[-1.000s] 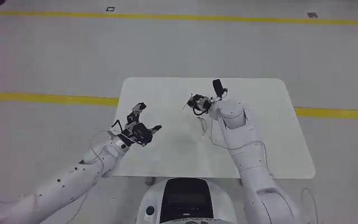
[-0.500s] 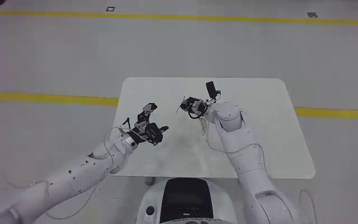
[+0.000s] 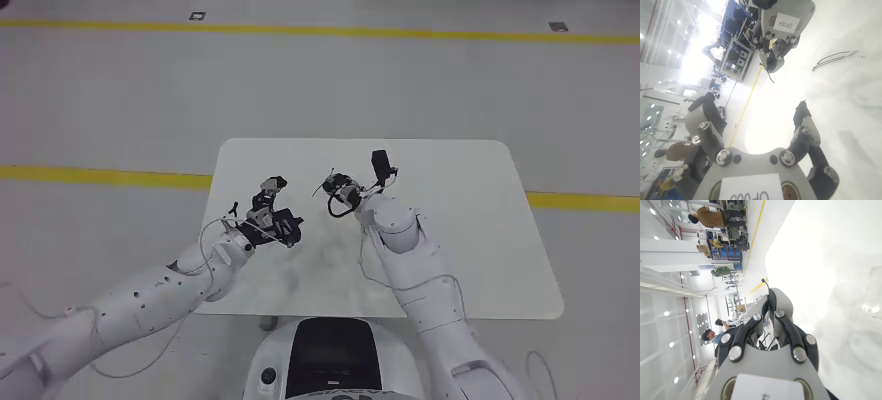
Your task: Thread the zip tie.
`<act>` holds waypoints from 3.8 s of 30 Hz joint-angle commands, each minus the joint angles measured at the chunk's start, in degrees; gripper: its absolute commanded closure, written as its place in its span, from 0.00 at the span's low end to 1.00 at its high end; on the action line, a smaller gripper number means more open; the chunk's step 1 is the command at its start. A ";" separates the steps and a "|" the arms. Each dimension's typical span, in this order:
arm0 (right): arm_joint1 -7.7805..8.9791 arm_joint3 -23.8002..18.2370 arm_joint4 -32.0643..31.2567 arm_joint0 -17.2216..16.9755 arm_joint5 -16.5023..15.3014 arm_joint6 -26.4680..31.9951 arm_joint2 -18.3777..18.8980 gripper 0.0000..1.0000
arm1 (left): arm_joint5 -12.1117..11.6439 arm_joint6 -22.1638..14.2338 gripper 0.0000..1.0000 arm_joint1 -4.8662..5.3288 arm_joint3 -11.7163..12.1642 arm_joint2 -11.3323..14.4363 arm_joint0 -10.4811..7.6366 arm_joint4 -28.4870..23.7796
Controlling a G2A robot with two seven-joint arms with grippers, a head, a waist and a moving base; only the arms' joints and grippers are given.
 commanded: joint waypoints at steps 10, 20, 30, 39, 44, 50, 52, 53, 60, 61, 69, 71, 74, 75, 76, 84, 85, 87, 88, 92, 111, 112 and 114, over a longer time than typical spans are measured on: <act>-0.47 -0.59 0.92 -1.14 0.00 -1.57 -1.40 1.00 | -1.18 -0.24 0.00 -1.32 0.98 0.85 -0.99 0.00; -0.44 -3.09 0.95 -2.67 -0.41 -3.30 -4.70 1.00 | -1.73 -1.91 0.00 -1.99 2.53 0.85 -1.71 0.00; -0.24 -4.75 1.58 -3.60 -0.43 -3.60 -5.12 1.00 | -2.56 -2.88 0.00 -2.83 2.62 0.85 -2.01 0.00; 0.22 -5.86 2.50 -4.85 -0.43 -6.89 -4.57 1.00 | -2.47 -0.95 0.27 -2.67 3.41 -0.58 -0.91 0.00; 0.50 -6.34 2.98 -5.16 0.00 -7.55 -4.54 1.00 | -3.23 -0.17 0.58 -2.74 3.38 -1.35 -0.07 0.00; 0.71 -5.36 3.70 -4.69 -0.04 -7.48 -5.19 1.00 | -3.91 0.46 0.65 -3.10 3.64 -1.98 0.48 0.00; 0.73 -4.85 3.89 -4.53 -0.15 -7.52 -5.62 1.00 | -4.08 0.63 0.66 -3.20 3.77 -2.07 0.56 0.00; 0.73 -4.51 4.02 -4.40 -0.20 -7.57 -5.81 1.00 | -4.18 0.70 0.67 -3.25 3.85 -2.08 0.56 0.00; 0.93 -3.51 5.59 -3.97 -1.43 -7.66 -6.32 1.00 | -4.68 1.04 0.70 -3.70 4.23 -1.93 0.50 0.00; 0.99 -3.54 5.72 -3.99 -1.52 -7.49 -6.32 1.00 | -4.71 1.07 0.71 -3.75 4.30 -1.92 0.48 0.00; 1.56 -4.35 6.30 -4.24 -2.00 -5.38 -6.55 1.00 | -4.59 1.20 0.84 -4.15 5.00 -2.23 0.69 0.00; 1.72 -4.42 6.57 -4.24 -2.24 -4.67 -6.58 1.00 | -4.57 1.29 0.84 -4.21 5.17 -2.41 0.78 0.00; 1.93 -4.53 6.77 -4.23 -2.45 -3.99 -6.58 1.00 | -4.61 1.41 0.84 -4.25 5.33 -2.65 0.87 0.00; 2.01 -4.59 6.80 -4.22 -2.46 -3.80 -6.63 1.00 | -4.64 1.47 0.83 -4.26 5.38 -2.74 0.90 0.00; 2.07 -4.61 6.84 -4.21 -2.45 -3.63 -6.69 1.00 | -4.64 1.52 0.83 -4.27 5.41 -2.80 0.92 0.00; 2.47 -4.39 7.44 -3.83 -2.43 -2.94 -7.26 1.00 | -4.91 1.95 0.88 -4.33 5.42 -2.97 1.07 0.00; 2.53 -4.35 7.53 -3.80 -2.47 -3.03 -7.33 1.00 | -4.93 1.98 0.89 -4.35 5.39 -2.95 1.07 0.00; 2.60 -4.31 7.67 -3.76 -2.50 -3.19 -7.44 1.00 | -4.92 1.99 0.89 -4.37 5.29 -2.88 1.07 0.00; 2.64 -4.30 7.76 -3.74 -2.51 -3.24 -7.50 1.00 | -4.89 1.97 0.89 -4.38 5.23 -2.84 1.07 0.00; 2.84 -4.35 8.04 -3.70 -2.61 -3.35 -7.74 1.00 | -4.90 1.97 0.90 -4.40 5.28 -2.66 1.01 0.00; 3.87 -4.64 8.92 -3.70 -1.66 -4.49 -7.51 0.00 | -5.91 4.78 1.00 -3.98 5.21 -5.65 3.33 -1.90; 3.98 -4.79 9.08 -3.85 -1.73 -4.57 -7.22 0.00 | -6.50 5.67 1.00 -3.76 5.22 -6.32 3.78 -2.66; 4.15 -4.96 9.21 -4.04 -1.70 -4.87 -6.71 0.00 | -7.62 7.62 1.00 -3.38 5.19 -7.42 4.43 -4.03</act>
